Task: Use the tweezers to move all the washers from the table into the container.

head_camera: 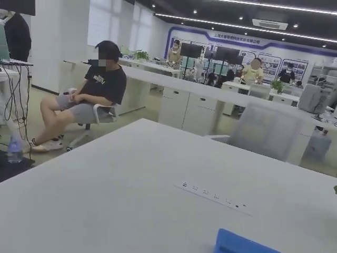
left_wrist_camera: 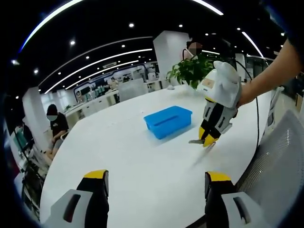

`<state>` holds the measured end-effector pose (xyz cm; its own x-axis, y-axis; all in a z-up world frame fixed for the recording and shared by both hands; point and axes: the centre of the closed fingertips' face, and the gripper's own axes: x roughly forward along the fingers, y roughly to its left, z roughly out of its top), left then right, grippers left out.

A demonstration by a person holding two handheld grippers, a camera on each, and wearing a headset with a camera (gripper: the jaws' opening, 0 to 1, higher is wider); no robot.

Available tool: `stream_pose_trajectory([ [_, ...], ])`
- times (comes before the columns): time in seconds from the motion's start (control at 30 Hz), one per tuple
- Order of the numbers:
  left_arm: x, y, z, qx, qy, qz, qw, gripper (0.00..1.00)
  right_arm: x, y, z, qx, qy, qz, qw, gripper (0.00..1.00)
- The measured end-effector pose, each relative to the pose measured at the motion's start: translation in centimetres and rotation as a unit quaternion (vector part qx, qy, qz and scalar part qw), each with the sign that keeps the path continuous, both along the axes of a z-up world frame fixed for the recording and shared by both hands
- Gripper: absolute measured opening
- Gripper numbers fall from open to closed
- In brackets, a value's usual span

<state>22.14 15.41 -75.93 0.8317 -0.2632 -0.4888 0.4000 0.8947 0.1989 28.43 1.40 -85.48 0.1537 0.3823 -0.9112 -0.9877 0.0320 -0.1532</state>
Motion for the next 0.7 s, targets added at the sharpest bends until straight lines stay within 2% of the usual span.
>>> stream_pose_trajectory([
  [0.2,-0.01,-0.02,-0.25,0.002,0.006,-0.001,1.0000,0.84,-0.91,0.29,-1.14,-0.025,0.012,0.036,0.9990,0.03],
  [0.43,-0.02,-0.08,-0.35,0.000,0.010,-0.002,1.0000,0.84,-1.22,0.57,-1.06,-0.027,0.016,0.060,0.9977,0.04],
  [0.6,-0.04,-0.05,-0.58,0.002,0.015,-0.002,0.9999,0.84,-1.06,0.68,-1.18,-0.027,0.011,0.059,0.9978,0.06],
  [0.7,-0.10,-0.12,-0.70,0.002,0.020,-0.003,0.9998,0.84,-0.83,0.84,-0.60,-0.008,0.009,0.038,0.9992,0.11],
])
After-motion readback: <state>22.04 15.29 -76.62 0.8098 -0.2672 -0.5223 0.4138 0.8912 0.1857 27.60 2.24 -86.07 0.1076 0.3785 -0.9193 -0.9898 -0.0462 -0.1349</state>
